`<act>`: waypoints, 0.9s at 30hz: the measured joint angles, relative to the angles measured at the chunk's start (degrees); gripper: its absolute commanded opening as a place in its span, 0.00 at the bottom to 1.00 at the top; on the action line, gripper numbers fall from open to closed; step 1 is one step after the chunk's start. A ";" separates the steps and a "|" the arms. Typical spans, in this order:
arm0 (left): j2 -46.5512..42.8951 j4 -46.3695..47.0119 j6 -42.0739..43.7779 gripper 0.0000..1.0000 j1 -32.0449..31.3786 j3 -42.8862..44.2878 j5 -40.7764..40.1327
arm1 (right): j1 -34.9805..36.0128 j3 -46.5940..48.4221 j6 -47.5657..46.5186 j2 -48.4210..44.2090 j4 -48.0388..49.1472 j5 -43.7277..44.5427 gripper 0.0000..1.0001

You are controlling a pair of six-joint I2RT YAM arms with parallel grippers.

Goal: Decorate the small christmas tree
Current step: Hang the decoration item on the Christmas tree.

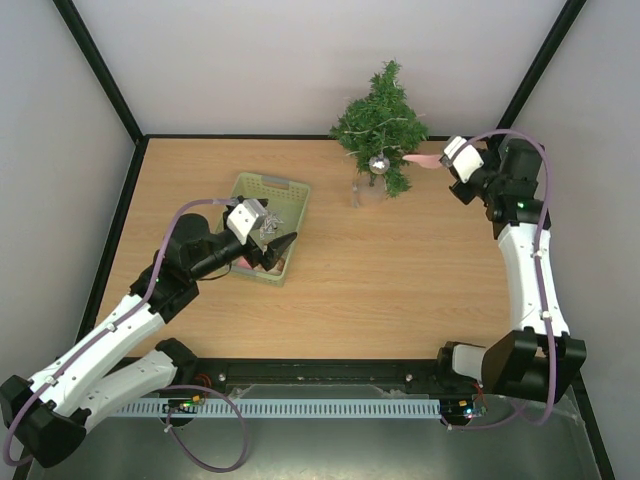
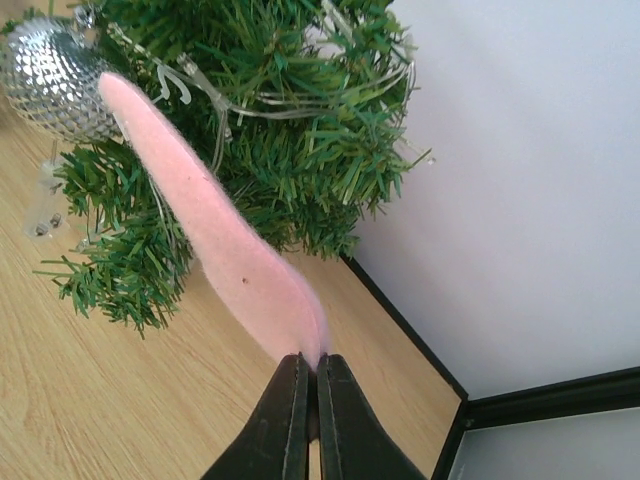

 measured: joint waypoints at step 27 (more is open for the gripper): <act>0.04 0.00 0.00 1.00 0.00 0.00 0.59 | -0.22 -2.45 6.97 1.86 6.12 -2.32 0.02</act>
